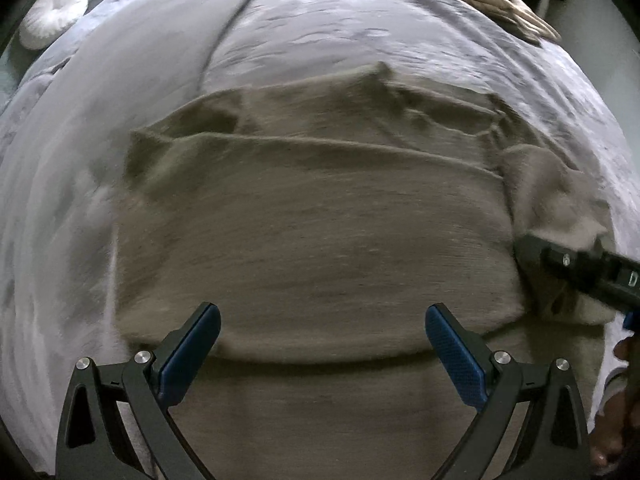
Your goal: Fold small clothes
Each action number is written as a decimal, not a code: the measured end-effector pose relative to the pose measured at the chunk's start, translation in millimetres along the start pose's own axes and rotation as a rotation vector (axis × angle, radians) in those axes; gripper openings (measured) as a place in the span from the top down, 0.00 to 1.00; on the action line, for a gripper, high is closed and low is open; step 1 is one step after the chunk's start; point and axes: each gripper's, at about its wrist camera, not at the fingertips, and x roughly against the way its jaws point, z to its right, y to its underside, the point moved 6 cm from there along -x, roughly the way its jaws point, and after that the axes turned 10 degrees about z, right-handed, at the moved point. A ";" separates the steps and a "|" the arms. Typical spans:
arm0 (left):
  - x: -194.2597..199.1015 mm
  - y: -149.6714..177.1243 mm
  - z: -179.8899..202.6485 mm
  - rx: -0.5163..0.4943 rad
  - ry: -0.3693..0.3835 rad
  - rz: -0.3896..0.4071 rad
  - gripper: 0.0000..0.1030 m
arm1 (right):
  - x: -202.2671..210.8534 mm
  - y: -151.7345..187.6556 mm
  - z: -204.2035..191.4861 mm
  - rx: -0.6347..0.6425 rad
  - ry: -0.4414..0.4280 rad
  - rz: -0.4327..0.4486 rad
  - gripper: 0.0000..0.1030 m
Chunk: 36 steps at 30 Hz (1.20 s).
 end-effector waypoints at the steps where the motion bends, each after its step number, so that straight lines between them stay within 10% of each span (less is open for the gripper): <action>1: -0.7 0.8 -6.3 0.011 -0.003 0.000 0.01 | 4.5 -0.9 0.0 -0.025 -0.012 0.014 0.34; 8: -1.7 -2.1 -30.7 0.083 0.059 0.010 0.01 | 42.6 -22.9 37.1 -0.285 0.009 0.218 0.34; 9: -1.1 -2.7 -32.6 0.101 0.088 0.010 0.01 | 42.8 -27.1 43.1 -0.328 0.018 0.239 0.40; 11: -0.6 -6.0 -38.4 0.151 0.176 0.011 0.01 | 40.0 -34.4 48.5 -0.352 0.051 0.252 0.93; 23: -1.3 -9.0 -62.5 0.379 0.564 -0.057 0.01 | -36.6 25.9 -108.2 0.414 0.042 0.028 0.93; 30: -0.5 -16.0 -70.5 0.499 0.731 -0.082 0.01 | -61.4 82.6 -109.6 0.550 0.101 -0.130 0.89; 36: -8.1 -19.2 -54.4 0.474 0.722 -0.104 0.01 | -21.7 78.2 -84.5 0.393 0.055 -0.129 0.37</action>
